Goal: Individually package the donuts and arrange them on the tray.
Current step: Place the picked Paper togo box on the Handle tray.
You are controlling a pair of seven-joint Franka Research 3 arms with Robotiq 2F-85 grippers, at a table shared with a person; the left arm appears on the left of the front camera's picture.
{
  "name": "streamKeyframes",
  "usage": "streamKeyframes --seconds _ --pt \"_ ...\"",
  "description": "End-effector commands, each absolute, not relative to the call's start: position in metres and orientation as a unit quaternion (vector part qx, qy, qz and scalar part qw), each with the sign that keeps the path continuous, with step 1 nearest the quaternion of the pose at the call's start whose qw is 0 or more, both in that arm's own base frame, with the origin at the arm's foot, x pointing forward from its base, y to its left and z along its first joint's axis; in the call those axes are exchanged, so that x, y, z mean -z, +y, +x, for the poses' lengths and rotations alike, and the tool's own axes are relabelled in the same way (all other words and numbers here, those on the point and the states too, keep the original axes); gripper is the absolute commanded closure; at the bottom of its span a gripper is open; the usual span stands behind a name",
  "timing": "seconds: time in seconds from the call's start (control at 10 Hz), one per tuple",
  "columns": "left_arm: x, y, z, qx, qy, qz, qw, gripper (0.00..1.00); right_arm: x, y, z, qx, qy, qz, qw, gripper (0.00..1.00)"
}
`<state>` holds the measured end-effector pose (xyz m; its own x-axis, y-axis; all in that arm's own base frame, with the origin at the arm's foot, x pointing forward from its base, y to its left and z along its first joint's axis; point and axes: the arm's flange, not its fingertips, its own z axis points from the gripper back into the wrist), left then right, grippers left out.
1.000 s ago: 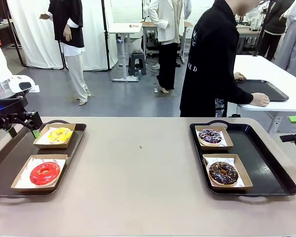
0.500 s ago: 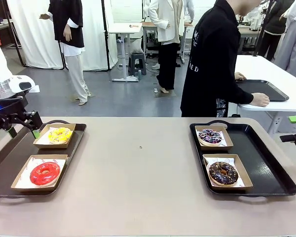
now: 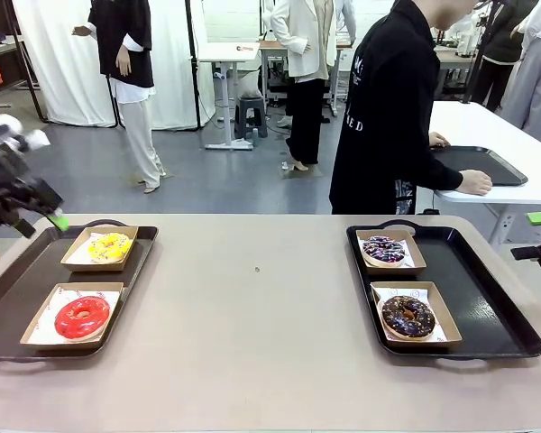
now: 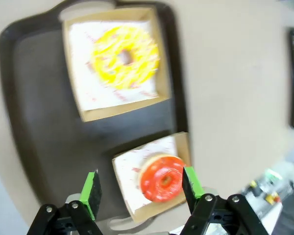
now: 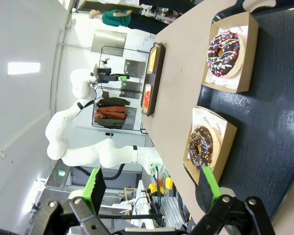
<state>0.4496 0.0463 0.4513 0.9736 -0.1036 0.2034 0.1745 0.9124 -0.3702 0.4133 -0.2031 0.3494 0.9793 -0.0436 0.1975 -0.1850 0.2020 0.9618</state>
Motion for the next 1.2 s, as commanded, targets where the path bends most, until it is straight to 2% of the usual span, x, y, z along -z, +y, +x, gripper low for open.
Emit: streamKeyframes --seconds 0.0,0.3,0.5,0.8,1.1 --pt "-0.468 0.098 0.412 0.093 -0.104 -0.363 0.921 0.14 -0.35 -0.203 0.413 -0.047 -0.09 0.631 0.769 0.0" --pt "-0.476 0.161 0.365 0.069 -0.15 -0.488 0.857 0.14 -0.35 -0.203 0.413 -0.047 -0.09 0.631 0.769 0.0" --pt "-0.455 0.197 0.341 0.038 -0.155 -0.558 0.815 0.14 -0.35 -0.203 0.413 -0.047 -0.09 0.631 0.769 0.0" --pt "-0.433 0.22 0.34 0.061 -0.153 -0.615 0.771 0.14 -0.35 -0.203 0.413 -0.047 -0.09 0.631 0.769 0.0" --pt "-0.418 0.228 0.332 0.078 -0.166 -0.636 0.749 0.14 -0.35 -0.203 0.413 -0.047 -0.09 0.631 0.769 0.0"
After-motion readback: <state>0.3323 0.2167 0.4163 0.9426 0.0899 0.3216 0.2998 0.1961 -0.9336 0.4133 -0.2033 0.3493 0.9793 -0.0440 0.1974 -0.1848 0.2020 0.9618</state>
